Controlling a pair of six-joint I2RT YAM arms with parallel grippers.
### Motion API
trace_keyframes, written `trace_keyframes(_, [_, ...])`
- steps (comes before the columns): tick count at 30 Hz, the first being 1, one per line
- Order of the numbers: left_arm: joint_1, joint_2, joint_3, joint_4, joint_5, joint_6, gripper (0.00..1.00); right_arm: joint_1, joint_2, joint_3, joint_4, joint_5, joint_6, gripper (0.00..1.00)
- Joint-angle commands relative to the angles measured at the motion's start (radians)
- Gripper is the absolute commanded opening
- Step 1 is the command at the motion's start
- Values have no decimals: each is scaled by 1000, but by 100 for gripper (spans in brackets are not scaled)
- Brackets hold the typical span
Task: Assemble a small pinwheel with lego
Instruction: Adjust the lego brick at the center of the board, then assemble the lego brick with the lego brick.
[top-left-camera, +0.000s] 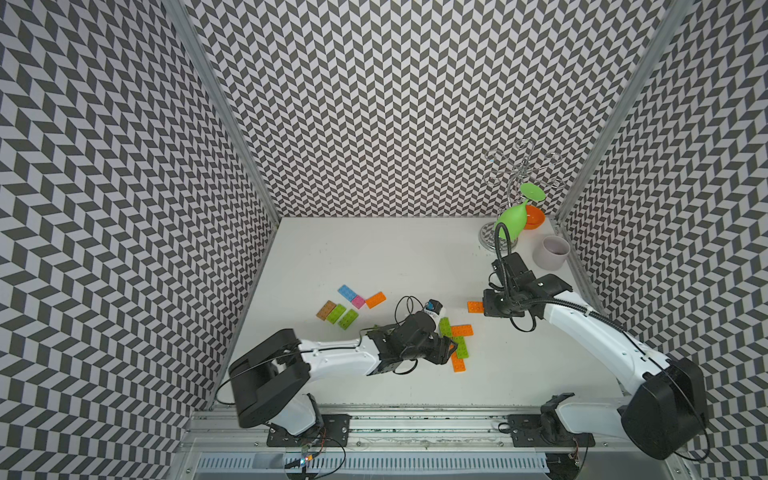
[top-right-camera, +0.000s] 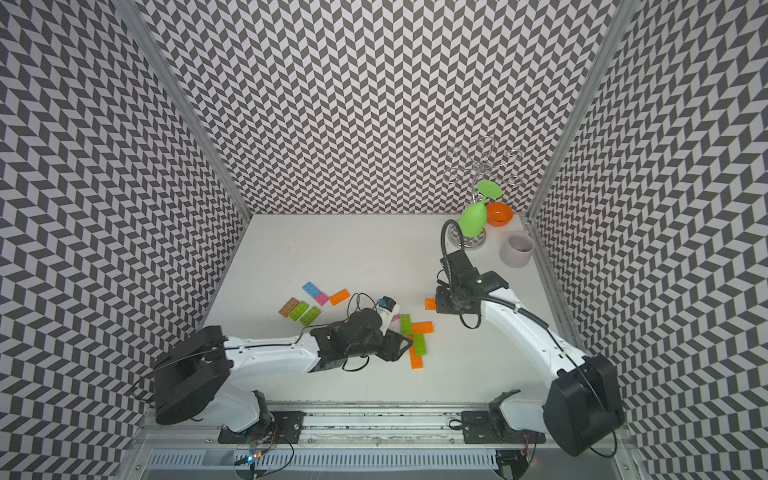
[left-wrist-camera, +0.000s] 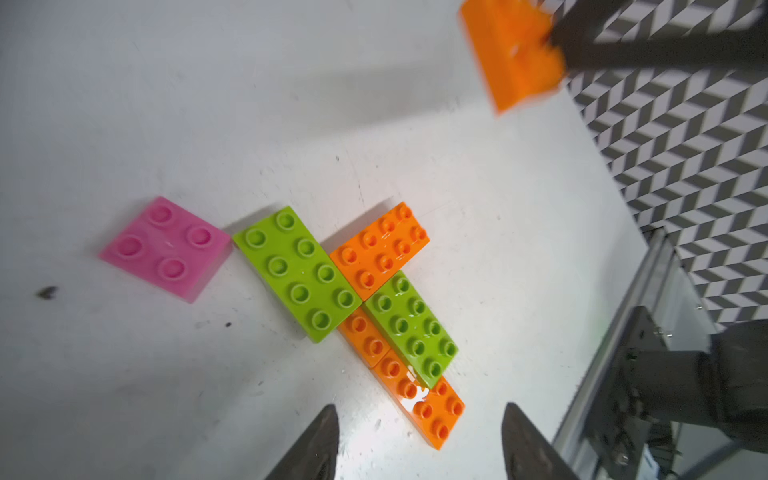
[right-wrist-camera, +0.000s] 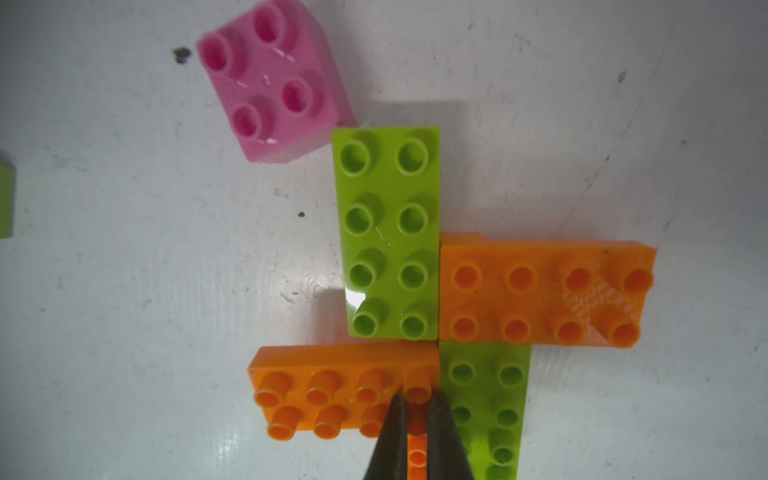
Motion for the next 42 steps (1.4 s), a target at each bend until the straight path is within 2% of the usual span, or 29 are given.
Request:
trace_keyframes(1, [29, 11, 6, -70, -28, 21, 62, -4, -25, 11, 17, -12, -7, 9])
trace_keyframes(14, [76, -7, 27, -77, 0, 59, 62, -4, -27, 10, 12, -27, -19, 9])
trace_keyframes(18, [73, -156, -47, -34, 5, 55, 62, 17, -40, 0, 24, -53, -11, 9])
trace_keyframes(21, [94, -305, -117, -31, -25, 46, 62, 84, -47, -7, 27, -49, 41, 9])
trace_keyframes(23, [134, -399, -171, -22, -24, 32, 63, 155, -41, -8, 30, -36, 89, 9])
trace_keyframes(26, [241, -509, -262, 8, 32, 8, 64, 275, -15, -18, 51, -39, 157, 9])
trace_keyframes(32, [472, -604, -371, 37, 178, -23, 64, 424, 56, -39, 107, -61, 242, 9])
trace_keyframes(36, [583, -622, -422, 81, 270, -50, 65, 460, 96, -56, 139, -79, 268, 9])
trace_keyframes(42, [659, -633, -461, 126, 342, -76, 65, 465, 135, -74, 159, -68, 272, 9])
